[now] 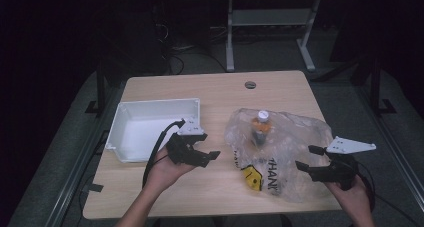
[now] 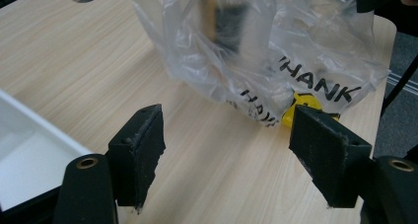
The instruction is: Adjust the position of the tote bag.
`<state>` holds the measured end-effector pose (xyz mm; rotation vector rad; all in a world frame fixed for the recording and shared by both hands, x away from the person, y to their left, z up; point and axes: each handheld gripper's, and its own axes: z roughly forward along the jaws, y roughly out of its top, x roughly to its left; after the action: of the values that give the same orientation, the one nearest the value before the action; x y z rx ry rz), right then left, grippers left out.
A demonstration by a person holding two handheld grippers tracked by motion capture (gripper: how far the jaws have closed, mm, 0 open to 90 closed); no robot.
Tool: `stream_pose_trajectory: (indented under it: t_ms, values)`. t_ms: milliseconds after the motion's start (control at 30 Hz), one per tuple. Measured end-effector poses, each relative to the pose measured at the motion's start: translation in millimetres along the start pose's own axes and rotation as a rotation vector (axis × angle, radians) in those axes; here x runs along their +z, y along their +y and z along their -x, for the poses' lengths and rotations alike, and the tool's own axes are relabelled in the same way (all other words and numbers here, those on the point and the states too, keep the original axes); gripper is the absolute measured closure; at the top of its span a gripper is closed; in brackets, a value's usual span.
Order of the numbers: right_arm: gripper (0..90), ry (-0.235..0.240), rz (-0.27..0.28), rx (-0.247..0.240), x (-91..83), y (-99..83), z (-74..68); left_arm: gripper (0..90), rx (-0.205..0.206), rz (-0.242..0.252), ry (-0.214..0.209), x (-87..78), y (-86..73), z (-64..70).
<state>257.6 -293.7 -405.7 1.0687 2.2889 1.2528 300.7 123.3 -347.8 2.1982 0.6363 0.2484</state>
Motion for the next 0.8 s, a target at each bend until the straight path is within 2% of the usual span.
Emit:
stream_pose_trajectory:
  t_ms: [300, 567, 800]
  values:
    - [24.2, 0.002, -0.005, -0.007, 1.2, 1.4, -0.2, 29.6, 0.039, -0.009, -0.021, 11.3, 24.8, 1.7]
    - [24.2, 0.001, 0.008, -0.005, -1.0, 1.5, 0.9, 30.0, 0.040, -0.016, -0.036, 19.9, 43.9, -0.7]
    - [24.3, 0.000, 0.005, -0.006, -1.5, 2.0, 1.0, 30.4, 0.063, -0.029, -0.043, 28.3, 58.4, -2.0]
